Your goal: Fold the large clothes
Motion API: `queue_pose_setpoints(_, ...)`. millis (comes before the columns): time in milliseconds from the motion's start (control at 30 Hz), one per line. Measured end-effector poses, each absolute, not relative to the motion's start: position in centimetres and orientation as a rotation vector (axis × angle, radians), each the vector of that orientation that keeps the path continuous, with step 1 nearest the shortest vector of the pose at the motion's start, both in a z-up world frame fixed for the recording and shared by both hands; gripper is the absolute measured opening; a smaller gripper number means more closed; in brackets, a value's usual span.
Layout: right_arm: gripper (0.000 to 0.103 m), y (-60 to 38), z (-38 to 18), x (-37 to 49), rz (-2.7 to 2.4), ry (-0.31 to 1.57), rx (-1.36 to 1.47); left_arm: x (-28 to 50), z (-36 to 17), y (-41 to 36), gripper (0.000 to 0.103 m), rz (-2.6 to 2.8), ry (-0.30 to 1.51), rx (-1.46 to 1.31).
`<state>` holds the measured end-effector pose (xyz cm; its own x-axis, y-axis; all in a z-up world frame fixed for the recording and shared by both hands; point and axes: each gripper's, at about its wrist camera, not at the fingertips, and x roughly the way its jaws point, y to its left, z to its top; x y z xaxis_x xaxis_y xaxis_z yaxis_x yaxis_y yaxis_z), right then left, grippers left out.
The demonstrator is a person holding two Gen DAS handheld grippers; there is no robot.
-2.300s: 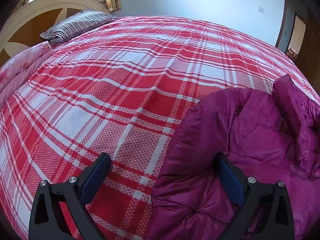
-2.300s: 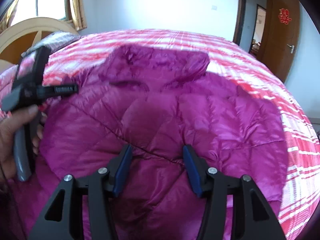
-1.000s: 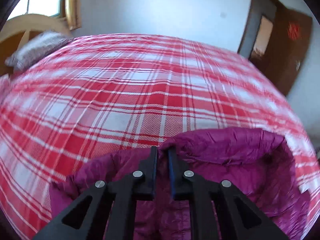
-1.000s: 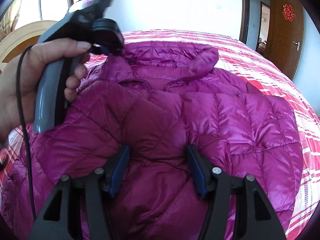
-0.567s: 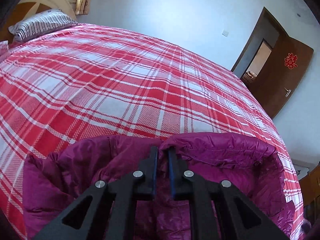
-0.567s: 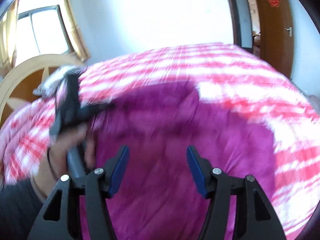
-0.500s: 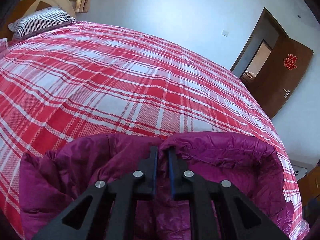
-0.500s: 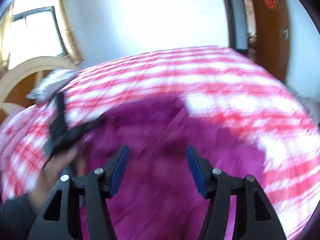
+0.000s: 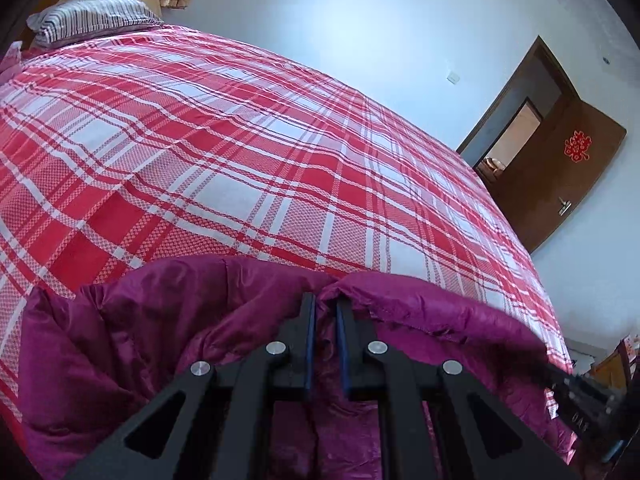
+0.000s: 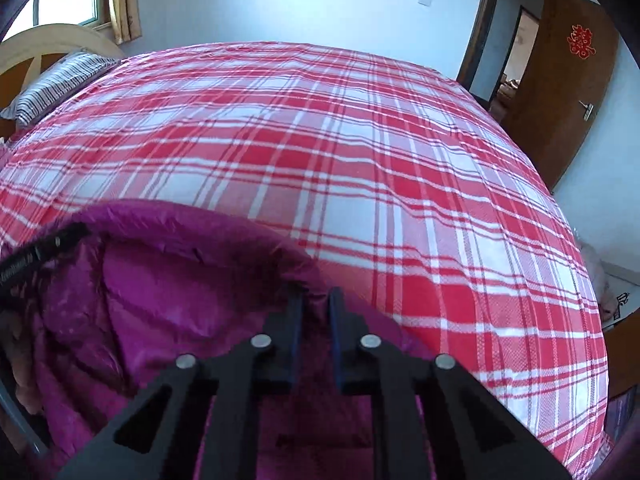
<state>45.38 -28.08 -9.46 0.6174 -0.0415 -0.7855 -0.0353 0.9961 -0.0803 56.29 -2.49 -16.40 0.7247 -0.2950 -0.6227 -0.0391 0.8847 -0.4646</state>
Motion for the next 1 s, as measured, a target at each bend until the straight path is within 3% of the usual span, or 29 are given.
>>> queue_pose_setpoints(267, 0.010, -28.8, -12.2, 43.7, -0.004, 0.905, -0.097, 54.8, -15.4, -2.2, 0.010, -0.177, 0.745, -0.494)
queue_pose_setpoints(467, 0.010, -29.6, -13.3, 43.2, 0.000, 0.860, -0.037, 51.9, -10.7, -1.4, 0.010, -0.223, 0.638, -0.460)
queue_pose_setpoints(633, 0.010, -29.9, -13.4, 43.1, 0.015, 0.847, -0.010, 54.6, -7.9, -2.6, 0.010, -0.197, 0.596, -0.376)
queue_pose_setpoints(833, 0.009, -30.4, -13.6, 42.8, 0.030, 0.830, 0.028, 58.0, -11.6, -7.3, 0.011, -0.204, 0.777, -0.115)
queue_pose_setpoints(1000, 0.007, -30.9, -13.6, 42.6, 0.034, 0.817, 0.056, 56.8, -15.3, -7.6, 0.011, -0.180, 0.894, -0.074)
